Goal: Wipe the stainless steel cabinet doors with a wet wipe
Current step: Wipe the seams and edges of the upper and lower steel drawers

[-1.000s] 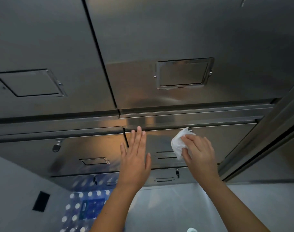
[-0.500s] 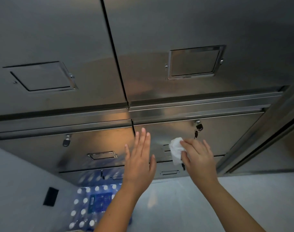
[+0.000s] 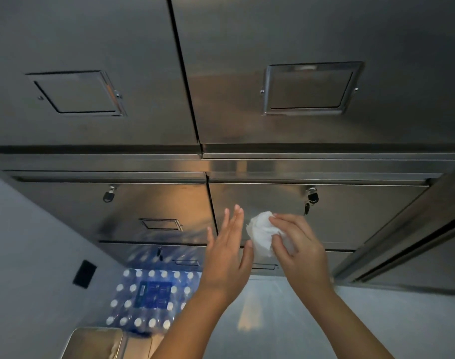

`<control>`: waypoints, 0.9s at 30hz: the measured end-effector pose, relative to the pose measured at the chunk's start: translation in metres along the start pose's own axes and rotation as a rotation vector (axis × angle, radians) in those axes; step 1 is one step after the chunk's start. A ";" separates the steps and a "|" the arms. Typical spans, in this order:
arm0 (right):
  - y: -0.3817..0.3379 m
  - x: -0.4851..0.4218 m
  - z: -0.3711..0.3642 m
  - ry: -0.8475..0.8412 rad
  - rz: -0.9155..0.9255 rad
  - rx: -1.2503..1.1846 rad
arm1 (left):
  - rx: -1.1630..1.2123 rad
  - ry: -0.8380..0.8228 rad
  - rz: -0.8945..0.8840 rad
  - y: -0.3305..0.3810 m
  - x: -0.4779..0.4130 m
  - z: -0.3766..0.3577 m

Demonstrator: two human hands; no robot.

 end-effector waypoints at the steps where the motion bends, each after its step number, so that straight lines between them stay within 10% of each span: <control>1: 0.001 0.001 -0.003 0.001 -0.020 -0.045 | 0.030 -0.008 0.002 -0.001 0.001 -0.003; 27: 0.144 0.062 -0.182 0.055 -0.217 -0.444 | 0.068 0.314 -0.513 -0.169 -0.043 -0.102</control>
Point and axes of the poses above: each hand's wrist, its own x-axis away from the middle knuckle, its own z-axis out of the back of the hand, y = z × x, the point moved 8 cm from there along -x, towards the middle knuckle, and after that the axes turned 1 degree about -y, right-handed, at the moved point
